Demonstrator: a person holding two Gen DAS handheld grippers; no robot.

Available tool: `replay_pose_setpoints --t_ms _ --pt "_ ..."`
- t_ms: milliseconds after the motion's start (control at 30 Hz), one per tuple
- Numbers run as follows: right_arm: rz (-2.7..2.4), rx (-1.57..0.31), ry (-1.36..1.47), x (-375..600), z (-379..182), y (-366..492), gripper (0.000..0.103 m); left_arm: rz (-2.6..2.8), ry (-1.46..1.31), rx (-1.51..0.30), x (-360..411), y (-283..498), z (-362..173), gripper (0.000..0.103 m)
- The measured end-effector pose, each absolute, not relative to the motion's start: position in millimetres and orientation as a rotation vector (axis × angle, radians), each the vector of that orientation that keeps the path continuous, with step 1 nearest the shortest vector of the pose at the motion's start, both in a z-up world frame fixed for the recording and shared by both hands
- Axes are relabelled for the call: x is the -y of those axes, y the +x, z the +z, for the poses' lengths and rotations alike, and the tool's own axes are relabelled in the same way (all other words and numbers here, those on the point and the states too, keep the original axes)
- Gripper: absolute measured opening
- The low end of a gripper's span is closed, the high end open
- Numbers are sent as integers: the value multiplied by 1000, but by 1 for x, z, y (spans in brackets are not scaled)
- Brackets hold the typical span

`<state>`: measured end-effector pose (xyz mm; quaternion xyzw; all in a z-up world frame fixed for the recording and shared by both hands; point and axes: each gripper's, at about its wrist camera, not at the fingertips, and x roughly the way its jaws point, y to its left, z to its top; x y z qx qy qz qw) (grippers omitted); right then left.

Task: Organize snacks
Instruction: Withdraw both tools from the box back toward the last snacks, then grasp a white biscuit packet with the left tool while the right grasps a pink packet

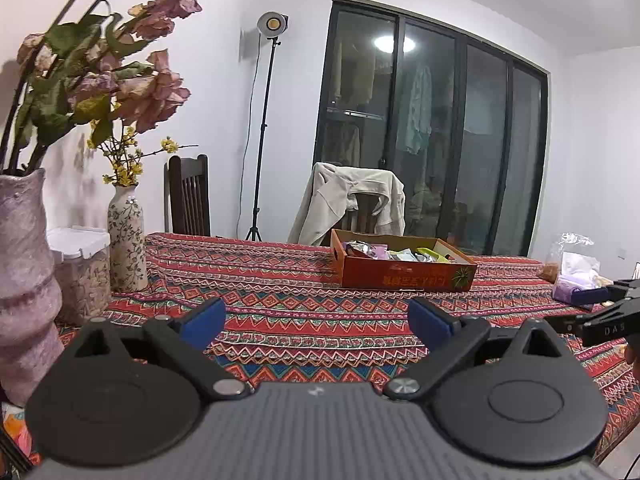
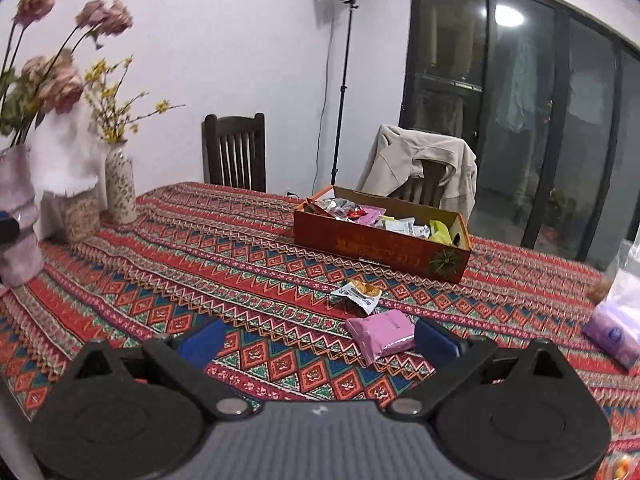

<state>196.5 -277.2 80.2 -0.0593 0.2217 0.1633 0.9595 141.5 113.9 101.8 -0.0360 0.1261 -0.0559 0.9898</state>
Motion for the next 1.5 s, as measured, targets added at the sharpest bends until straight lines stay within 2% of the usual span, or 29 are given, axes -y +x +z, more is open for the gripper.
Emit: replay_pose_setpoints --t_ms 400,933,1267,1433,1500 --pt "280 -471 -17 323 60 220 101 -143 -82 -314 -77 182 97 100" --pt "228 -497 200 396 28 248 102 -268 -5 -386 15 253 92 100" --pt "281 -601 148 365 6 296 101 -328 17 -485 62 331 61 100" --pt "342 -690 189 335 -24 343 91 -334 42 -577 70 390 30 100" --pt "339 -708 231 329 -34 362 92 -327 47 -593 71 412 20 99"
